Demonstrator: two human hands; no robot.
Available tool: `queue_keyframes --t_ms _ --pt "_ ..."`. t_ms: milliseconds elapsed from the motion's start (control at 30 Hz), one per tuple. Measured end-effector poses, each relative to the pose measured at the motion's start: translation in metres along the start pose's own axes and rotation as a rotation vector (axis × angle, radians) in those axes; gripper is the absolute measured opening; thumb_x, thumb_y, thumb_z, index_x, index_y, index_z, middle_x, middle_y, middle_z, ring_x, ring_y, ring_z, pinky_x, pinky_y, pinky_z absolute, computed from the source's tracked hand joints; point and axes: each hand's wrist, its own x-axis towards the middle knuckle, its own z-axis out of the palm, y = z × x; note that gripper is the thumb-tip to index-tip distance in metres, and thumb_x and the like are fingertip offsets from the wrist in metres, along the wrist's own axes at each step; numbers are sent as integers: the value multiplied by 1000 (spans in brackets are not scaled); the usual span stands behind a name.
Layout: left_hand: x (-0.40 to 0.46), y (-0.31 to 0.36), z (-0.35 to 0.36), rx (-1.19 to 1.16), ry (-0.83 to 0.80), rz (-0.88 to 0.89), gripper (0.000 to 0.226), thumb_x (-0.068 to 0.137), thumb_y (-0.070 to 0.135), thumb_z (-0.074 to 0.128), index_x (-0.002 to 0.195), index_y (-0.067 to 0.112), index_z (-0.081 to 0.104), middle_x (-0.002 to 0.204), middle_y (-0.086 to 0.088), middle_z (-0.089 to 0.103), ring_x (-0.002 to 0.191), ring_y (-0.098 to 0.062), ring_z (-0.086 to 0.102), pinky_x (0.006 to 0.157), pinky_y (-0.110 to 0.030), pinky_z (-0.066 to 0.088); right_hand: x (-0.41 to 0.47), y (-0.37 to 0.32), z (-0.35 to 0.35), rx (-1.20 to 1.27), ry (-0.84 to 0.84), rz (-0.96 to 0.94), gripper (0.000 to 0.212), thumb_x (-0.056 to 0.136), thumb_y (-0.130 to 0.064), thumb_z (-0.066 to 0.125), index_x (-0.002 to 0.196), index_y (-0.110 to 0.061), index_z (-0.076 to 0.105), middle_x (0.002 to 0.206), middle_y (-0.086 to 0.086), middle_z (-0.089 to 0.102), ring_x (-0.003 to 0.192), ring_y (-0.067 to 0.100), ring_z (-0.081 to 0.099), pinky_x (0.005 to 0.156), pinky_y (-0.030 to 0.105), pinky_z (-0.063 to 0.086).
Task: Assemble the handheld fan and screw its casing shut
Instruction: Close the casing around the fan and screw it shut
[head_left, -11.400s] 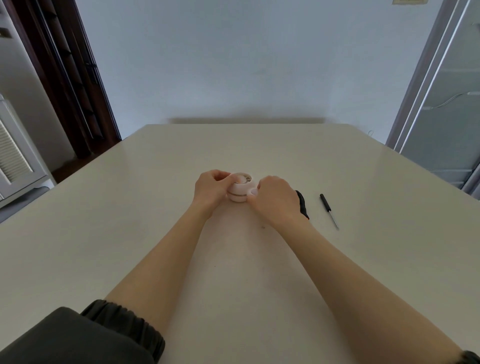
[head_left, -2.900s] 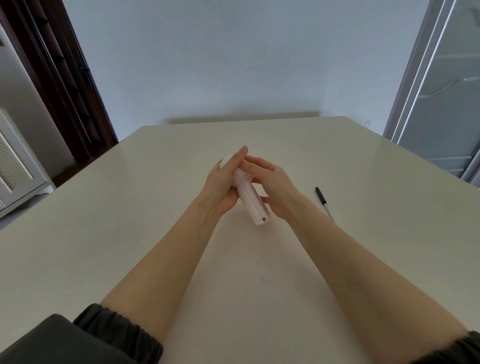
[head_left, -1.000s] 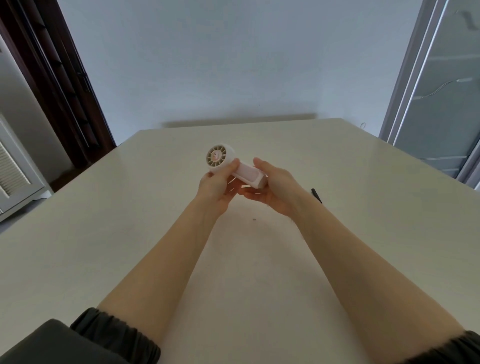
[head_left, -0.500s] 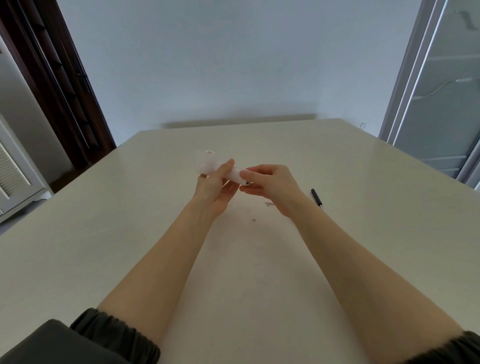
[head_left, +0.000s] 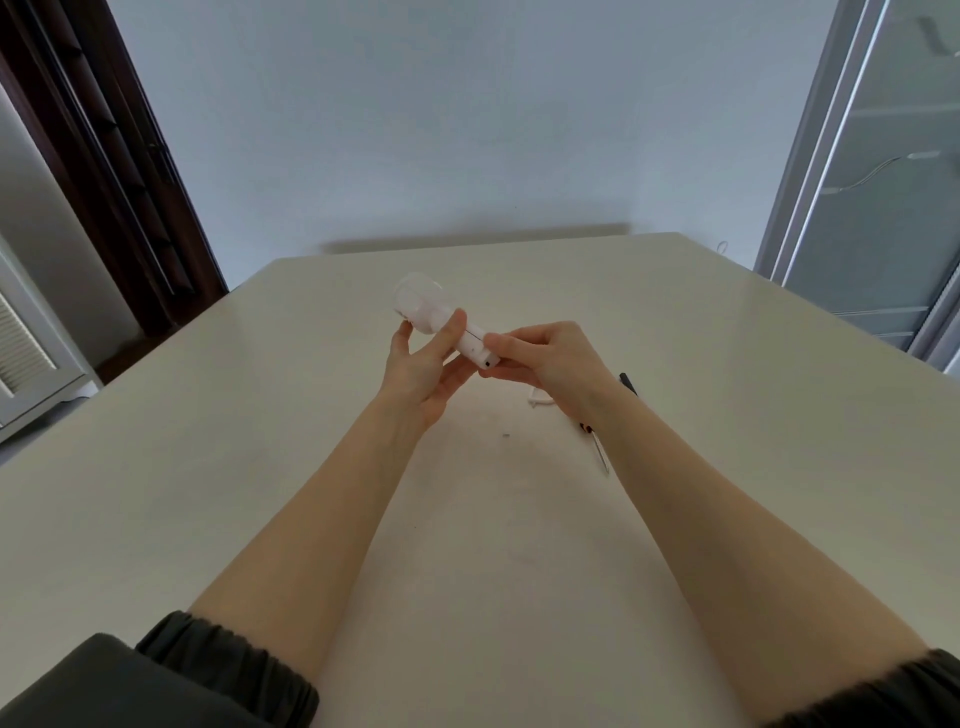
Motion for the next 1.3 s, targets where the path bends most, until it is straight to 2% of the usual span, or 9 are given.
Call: queue_keyframes --t_ms 333,467,500,567,667,767,1033,1200,1300 --pt "2 1 -1 1 14 -6 82 81 12 73 147 18 24 123 -19 60 78 -25 73 69 -37 60 -1 -1 -1 -13 -31 9 24 88 -16 66 96 6 70 94 18 72 83 23 72 70 16 56" --pt "5 -2 -1 -50 82 22 79 78 6 74 143 12 30 125 -19 57 69 -22 73 67 -41 61 4 0 -9 -16 130 32 34 89 -33 64 98 0 69 88 17 72 76 23 72 69 24 57" --pt "6 -1 -1 -63 97 33 78 78 6 74 143 11 31 126 -19 57 66 -21 73 66 -40 61 5 3 -12 -141 194 5 31 89 -32 63 96 -2 69 86 13 71 73 19 70 69 24 55" --pt "7 -1 -3 -74 100 50 75 79 6 74 142 9 34 127 -18 56 64 -17 73 63 -37 61 6 8 -20 -583 249 -56 18 87 -20 63 97 -7 70 89 4 69 76 11 65 71 20 48" --pt "9 -1 -3 -73 109 54 73 79 8 74 141 8 35 127 -16 57 63 -16 72 58 -34 59 4 13 -24 -1016 111 23 29 81 -11 64 110 -11 67 112 3 66 103 18 61 87 25 45" --pt "11 -3 -5 -69 128 57 73 78 9 75 140 6 37 127 -17 57 64 -15 73 57 -33 59 0 12 -23 -1184 60 35 28 83 -12 60 111 -11 65 116 1 63 109 20 56 95 29 40" --pt "15 -6 -9 -94 156 48 74 77 10 77 139 4 38 128 -17 56 64 -14 72 55 -32 58 -2 15 -18 -1430 108 -99 16 88 -17 56 96 -5 63 99 8 66 95 27 60 81 29 42" --pt "15 -8 -9 -115 162 14 73 76 10 78 137 3 40 126 -16 57 91 -21 68 57 -33 58 4 23 -17 -1421 185 -120 9 85 -15 56 81 -6 56 92 11 66 89 29 61 77 31 43" --pt "16 -10 -10 -129 173 18 73 75 10 78 137 3 40 127 -17 57 91 -22 68 56 -33 57 7 23 -18 -1108 314 -154 11 81 -15 61 82 -5 66 87 7 68 81 24 63 71 30 48"
